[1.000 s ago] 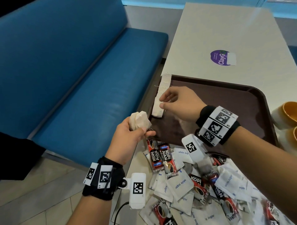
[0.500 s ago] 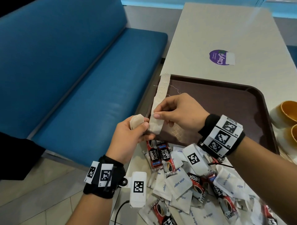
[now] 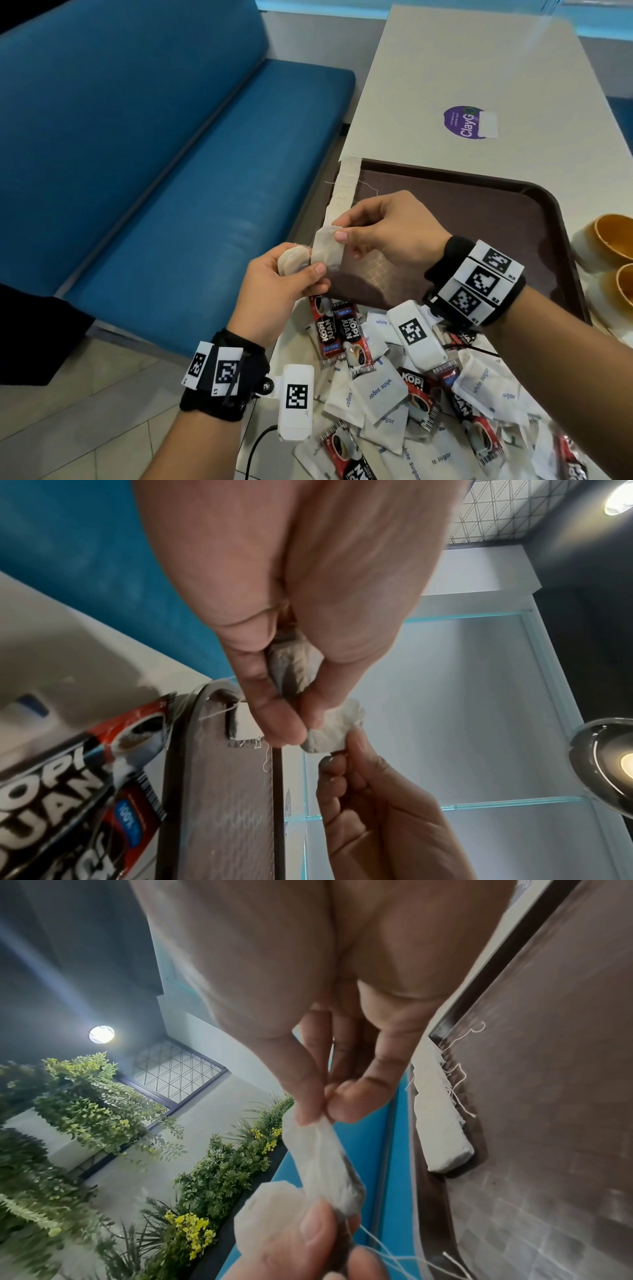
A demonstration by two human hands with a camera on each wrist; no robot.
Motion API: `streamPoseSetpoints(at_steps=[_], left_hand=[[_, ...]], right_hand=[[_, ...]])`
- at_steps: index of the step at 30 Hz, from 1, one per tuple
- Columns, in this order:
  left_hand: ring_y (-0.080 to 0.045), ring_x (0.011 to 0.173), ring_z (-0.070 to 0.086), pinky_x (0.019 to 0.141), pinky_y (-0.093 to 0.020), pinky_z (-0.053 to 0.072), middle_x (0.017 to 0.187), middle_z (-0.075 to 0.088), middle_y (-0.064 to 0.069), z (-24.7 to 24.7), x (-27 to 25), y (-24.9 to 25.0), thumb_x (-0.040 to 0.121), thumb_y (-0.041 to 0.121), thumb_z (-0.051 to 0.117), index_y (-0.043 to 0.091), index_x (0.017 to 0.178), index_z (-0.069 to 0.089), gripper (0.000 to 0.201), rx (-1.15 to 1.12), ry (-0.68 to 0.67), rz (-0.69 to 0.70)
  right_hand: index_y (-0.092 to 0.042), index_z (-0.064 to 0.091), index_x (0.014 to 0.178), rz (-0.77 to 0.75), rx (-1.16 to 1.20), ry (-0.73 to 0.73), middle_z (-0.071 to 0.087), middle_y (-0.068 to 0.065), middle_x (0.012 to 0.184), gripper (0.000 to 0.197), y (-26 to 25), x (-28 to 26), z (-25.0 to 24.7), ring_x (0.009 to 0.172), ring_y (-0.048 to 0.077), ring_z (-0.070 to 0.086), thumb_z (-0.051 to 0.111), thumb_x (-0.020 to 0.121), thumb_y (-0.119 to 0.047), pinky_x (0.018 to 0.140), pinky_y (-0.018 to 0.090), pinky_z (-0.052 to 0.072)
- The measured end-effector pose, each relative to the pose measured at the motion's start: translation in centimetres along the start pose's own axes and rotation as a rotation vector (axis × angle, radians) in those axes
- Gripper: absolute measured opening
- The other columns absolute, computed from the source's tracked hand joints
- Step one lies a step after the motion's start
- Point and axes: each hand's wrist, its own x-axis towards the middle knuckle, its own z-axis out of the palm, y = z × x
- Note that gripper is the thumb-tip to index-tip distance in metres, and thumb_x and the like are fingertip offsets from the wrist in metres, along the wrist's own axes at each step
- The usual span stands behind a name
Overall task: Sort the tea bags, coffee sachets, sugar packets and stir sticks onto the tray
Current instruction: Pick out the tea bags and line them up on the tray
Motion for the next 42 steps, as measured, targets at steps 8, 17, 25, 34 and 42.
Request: streamPoseSetpoints(at_steps=[8,17,25,34,42], left_hand=[[-0.027,0.074,0.068,0.075,-0.032,0.059,0.086,0.066,-0.011,-0.7,0.4,-0.7,0.093,-0.004,0.068,0.007,0.097,0.068,0.012,0.056,0.125,-0.026],[-0.027,0.075,0.069,0.087,-0.039,0.060,0.094,0.065,-0.012,-1.5,0.1,-0.8,0.096,-0.005,0.060,0.006,0.106,0.066,0.017,0.101,0.130,-0.081],[-0.026,0.075,0.070,0.090,-0.041,0.060,0.096,0.064,-0.011,-1.6,-0.1,-0.5,0.097,-0.002,0.061,0.008,0.106,0.066,0.015,0.136,0.129,-0.082],[-0.029,0.080,0.074,0.094,-0.043,0.059,0.099,0.065,-0.013,-1.8,-0.1,-0.7,0.097,-0.008,0.053,0.009,0.113,0.063,0.025,0.116,0.132,-0.101],[-0.035,0.086,0.076,0.095,-0.044,0.058,0.100,0.065,-0.013,-1.7,-0.1,-0.5,0.097,-0.013,0.046,0.005,0.114,0.060,0.028,0.067,0.125,-0.115]], right_hand=[[-0.013,0.079,0.089,-0.041,-0.111,0.200,0.077,0.001,0.084,0.005,0.8,1.3,-0.7,0.075,0.010,0.068,0.082,0.085,-0.014,0.083,0.035,0.060],[-0.011,0.075,0.089,0.120,-0.213,-0.018,0.075,0.020,0.082,0.005,2.7,2.9,0.1,0.066,0.022,0.070,0.076,0.091,-0.016,0.061,0.031,0.055],[-0.009,0.077,0.087,0.198,-0.262,0.057,0.076,0.014,0.078,0.005,4.6,5.3,1.0,0.074,0.030,0.076,0.077,0.090,-0.013,0.073,0.041,0.065],[-0.004,0.071,0.089,0.273,-0.175,0.144,0.074,0.013,0.074,0.004,4.3,5.7,1.2,0.065,0.023,0.075,0.075,0.091,-0.005,0.068,0.036,0.064],[0.000,0.070,0.094,0.297,-0.138,0.164,0.075,0.016,0.078,0.008,3.9,5.5,1.6,0.071,0.027,0.077,0.075,0.090,-0.005,0.072,0.040,0.065]])
